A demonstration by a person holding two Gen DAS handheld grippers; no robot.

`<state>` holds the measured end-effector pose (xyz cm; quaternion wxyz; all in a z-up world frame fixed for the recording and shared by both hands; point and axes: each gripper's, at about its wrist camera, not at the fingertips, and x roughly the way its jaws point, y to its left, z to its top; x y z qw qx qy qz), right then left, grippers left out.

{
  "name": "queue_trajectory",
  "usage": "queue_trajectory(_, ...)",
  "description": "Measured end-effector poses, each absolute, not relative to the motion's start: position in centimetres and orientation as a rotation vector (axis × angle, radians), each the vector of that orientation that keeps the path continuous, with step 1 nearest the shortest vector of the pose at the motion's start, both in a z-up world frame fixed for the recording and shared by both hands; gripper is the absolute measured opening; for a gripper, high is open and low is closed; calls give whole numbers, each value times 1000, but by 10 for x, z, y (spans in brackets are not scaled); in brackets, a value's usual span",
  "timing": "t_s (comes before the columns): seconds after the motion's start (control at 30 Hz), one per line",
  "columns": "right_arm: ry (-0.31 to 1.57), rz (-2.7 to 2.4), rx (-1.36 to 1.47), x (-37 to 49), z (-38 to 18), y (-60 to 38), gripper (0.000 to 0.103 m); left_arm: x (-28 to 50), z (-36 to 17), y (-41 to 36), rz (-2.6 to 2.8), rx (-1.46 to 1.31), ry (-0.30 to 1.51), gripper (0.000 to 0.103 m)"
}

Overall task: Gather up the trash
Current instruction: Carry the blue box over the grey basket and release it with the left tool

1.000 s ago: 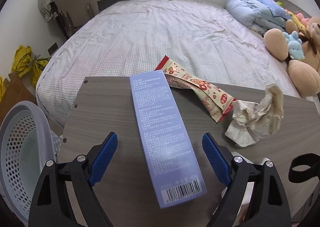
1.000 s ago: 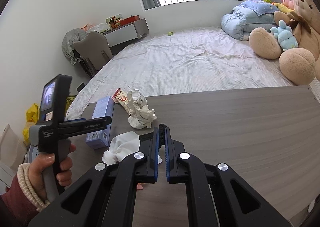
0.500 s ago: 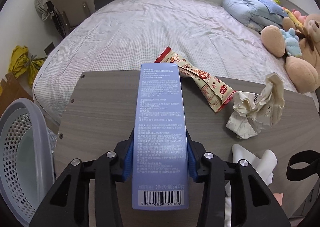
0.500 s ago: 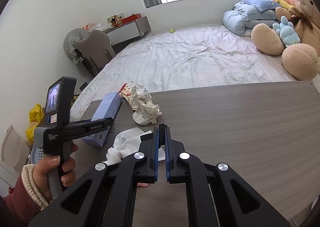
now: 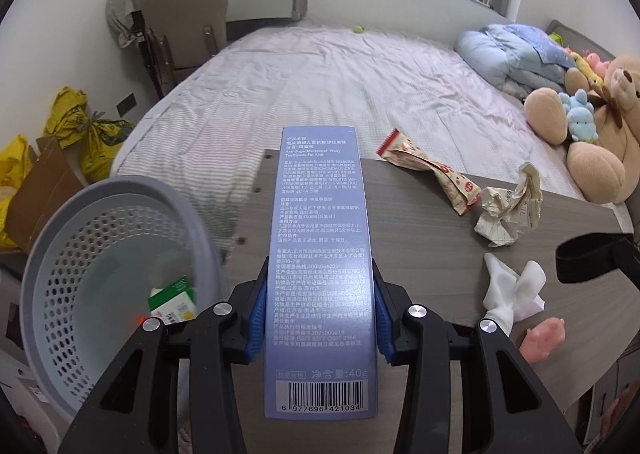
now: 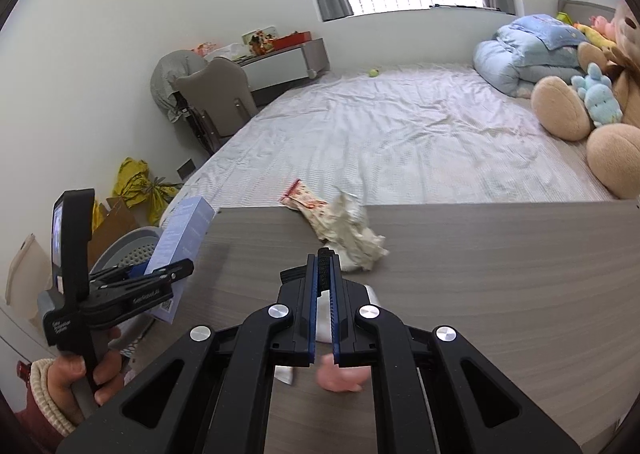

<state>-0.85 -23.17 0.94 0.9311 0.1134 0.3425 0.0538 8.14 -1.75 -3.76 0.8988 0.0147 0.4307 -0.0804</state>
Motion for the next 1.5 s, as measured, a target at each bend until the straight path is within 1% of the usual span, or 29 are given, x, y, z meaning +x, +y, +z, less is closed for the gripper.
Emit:
queue_trajectory(0.33,714,255,165,32,17,-144,6,66,-20,55,-61,14,831,42)
queue_trajectory(0.53,722,358,119,55,18,-83,6,63,-32,103,10,-6,860,43)
queue_trajectory(0.8,758,493,72,81,5,-10,6,57,-46,159,92,-53,905,43)
queue_trajectory(1.07,805,572,8,92,-10,41,6,51,-54,190,138,-98,922,43)
queue_trajectory(1.5,843,557,-16,98,-22,54,6,55,-62,196,123,-126,949,43)
